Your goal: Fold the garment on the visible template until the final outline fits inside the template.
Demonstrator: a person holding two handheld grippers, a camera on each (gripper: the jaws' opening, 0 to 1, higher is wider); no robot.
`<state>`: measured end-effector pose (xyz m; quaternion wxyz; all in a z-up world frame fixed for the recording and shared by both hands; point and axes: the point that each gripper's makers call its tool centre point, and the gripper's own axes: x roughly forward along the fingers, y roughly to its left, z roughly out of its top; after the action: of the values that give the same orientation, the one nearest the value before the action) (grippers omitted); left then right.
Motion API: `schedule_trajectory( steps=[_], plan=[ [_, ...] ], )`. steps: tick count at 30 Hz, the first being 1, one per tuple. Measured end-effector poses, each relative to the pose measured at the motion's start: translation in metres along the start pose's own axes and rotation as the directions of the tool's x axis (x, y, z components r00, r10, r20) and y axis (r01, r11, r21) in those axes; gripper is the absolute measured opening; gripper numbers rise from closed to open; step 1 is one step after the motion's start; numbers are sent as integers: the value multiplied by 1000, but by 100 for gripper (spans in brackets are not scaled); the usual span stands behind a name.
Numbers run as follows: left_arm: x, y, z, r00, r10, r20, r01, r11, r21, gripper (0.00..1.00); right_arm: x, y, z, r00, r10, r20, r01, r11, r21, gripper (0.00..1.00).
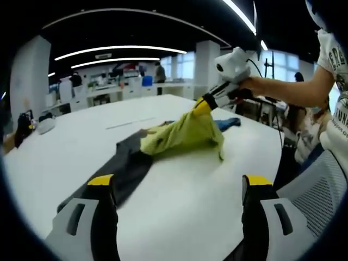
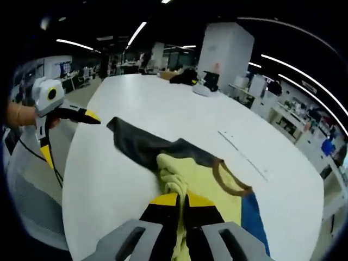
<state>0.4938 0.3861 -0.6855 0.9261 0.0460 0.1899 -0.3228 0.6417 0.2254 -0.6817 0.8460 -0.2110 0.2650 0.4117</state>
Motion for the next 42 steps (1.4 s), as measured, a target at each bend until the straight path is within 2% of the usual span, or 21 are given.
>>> schedule_trajectory(
  steps=[8, 12, 15, 21, 25, 29, 33, 36, 40, 42],
  plan=[
    [2, 1, 0, 1000, 3, -1, -3, 1000, -5, 91, 21, -21, -18, 998, -38, -40, 40, 998, 55, 0],
    [5, 1, 0, 1000, 1, -6, -1, 1000, -11, 90, 29, -28, -29, 997, -50, -63, 57, 992, 112, 0],
    [7, 3, -1, 1000, 8, -8, -8, 1000, -20, 88, 39, -33, -42, 994, -55, -93, 68, 988, 136, 0],
    [9, 6, -3, 1000, 22, -16, -22, 999, -30, 82, 50, -35, -67, 986, -59, -156, 90, 975, 201, 0],
    [9, 10, -6, 999, 30, -25, -32, 999, -44, 76, 54, -34, -75, 983, -51, -177, 91, 969, 228, 0],
    [11, 13, -7, 999, 36, -31, -37, 998, -47, 74, 61, -31, -89, 978, -42, -206, 96, 962, 257, 0],
    [13, 13, -7, 999, 36, -33, -37, 998, -47, 74, 59, -31, -87, 981, -50, -186, 107, 943, 314, 0],
    [16, 13, -7, 999, 35, -38, -37, 998, -43, 73, 56, -34, -82, 985, -58, -164, 118, 914, 389, 2],
    [21, 12, -4, 999, 35, -37, -36, 999, -36, 71, 39, -34, -72, 989, -75, -128, 121, 911, 395, 12],
    [25, 14, -2, 998, 45, -34, -46, 998, -37, 71, 31, -36, -62, 993, -89, -82, 115, 908, 402, 16]
  ],
)
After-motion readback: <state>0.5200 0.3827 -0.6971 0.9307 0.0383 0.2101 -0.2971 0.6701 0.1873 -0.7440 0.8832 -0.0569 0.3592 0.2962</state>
